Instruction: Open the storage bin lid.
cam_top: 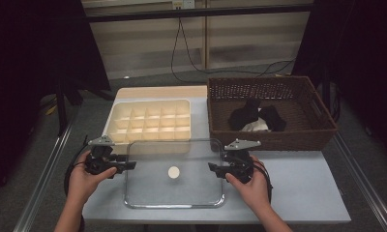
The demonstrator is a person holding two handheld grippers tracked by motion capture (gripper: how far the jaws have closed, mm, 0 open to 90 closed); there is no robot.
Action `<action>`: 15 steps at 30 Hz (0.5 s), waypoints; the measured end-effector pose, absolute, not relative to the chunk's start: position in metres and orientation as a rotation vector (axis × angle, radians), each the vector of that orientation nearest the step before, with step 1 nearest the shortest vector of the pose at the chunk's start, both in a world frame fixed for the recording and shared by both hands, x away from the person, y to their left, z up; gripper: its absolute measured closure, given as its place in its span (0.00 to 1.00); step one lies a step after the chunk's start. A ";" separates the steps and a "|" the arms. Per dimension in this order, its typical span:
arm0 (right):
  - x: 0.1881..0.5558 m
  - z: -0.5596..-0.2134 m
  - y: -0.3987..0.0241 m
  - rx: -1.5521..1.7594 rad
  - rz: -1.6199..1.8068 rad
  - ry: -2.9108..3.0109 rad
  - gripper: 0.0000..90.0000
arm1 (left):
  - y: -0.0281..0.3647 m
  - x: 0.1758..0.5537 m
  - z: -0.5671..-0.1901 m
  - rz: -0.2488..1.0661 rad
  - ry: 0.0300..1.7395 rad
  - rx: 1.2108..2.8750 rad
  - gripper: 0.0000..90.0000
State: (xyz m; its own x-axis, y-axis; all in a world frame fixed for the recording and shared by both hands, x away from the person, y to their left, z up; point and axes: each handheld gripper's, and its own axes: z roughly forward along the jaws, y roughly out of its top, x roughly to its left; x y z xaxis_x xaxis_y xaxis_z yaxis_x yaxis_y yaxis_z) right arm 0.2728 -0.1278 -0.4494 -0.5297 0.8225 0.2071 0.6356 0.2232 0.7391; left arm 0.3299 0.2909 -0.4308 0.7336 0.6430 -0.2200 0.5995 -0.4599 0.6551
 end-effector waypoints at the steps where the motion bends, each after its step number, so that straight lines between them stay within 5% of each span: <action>1: 0.273 -0.449 -0.128 1.381 1.196 2.268 0.45 | 0.291 0.330 -0.431 0.075 0.933 2.190 0.60; 15: 0.271 -0.447 -0.128 1.391 1.194 2.280 0.44 | 0.290 0.313 -0.423 0.085 0.937 2.221 0.65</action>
State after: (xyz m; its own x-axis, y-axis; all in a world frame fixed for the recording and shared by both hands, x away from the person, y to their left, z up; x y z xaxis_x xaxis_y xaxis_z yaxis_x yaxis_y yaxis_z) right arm 0.2708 -0.1285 -0.4470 -0.5300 0.8199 0.2165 0.6450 0.2240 0.7306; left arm 0.3128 0.2905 -0.4227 0.7344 0.6478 -0.2025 0.6009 -0.4818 0.6378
